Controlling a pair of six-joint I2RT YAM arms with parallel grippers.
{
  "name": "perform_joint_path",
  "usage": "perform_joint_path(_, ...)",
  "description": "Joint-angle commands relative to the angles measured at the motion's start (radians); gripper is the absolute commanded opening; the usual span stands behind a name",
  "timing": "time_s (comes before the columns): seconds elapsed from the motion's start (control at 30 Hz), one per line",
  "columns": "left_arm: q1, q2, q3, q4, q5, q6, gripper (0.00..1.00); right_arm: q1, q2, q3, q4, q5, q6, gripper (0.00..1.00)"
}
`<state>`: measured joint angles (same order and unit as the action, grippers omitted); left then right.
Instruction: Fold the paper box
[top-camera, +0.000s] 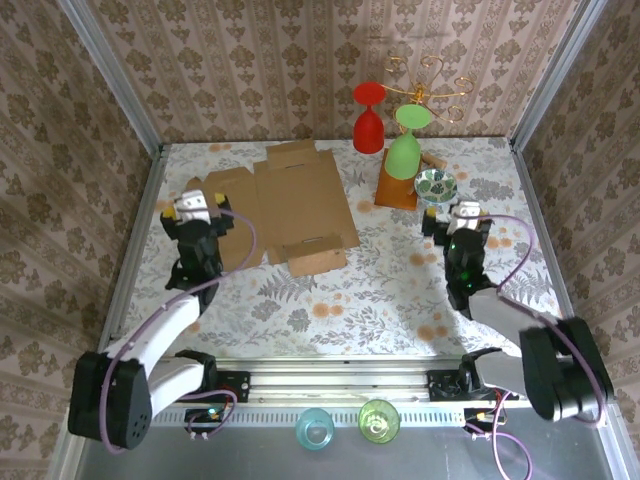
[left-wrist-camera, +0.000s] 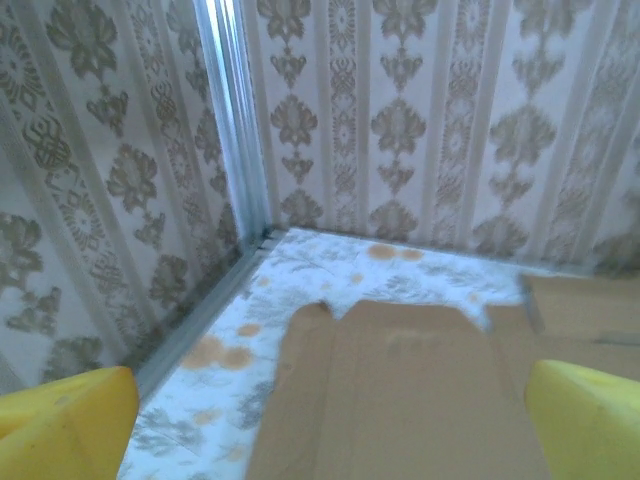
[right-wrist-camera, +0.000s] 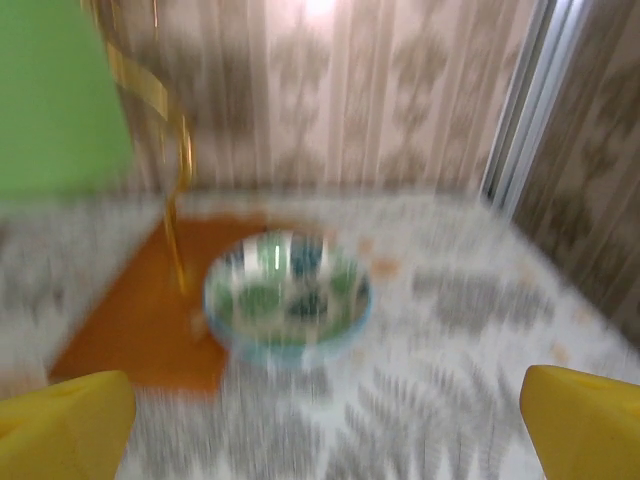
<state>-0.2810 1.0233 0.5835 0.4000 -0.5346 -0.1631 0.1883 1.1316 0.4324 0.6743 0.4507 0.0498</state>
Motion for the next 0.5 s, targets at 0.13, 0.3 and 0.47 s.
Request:
perform_joint_path(0.13, 0.149, 0.054, 0.145, -0.568, 0.581, -0.808, 0.98, -0.084, -0.085, 0.518, -1.112, -0.069, 0.726, 1.00)
perform_joint_path(0.3, -0.081, 0.140, 0.116, -0.540, 0.621, -0.957, 0.81, -0.060, -0.092, 0.507, -1.177, -0.399, 0.759, 0.54)
perform_joint_path(0.47, -0.217, 0.286, 0.054, -0.355, 0.660, -1.055, 0.69, -0.036, -0.078, 0.436, -1.131, -0.618, 0.788, 0.56)
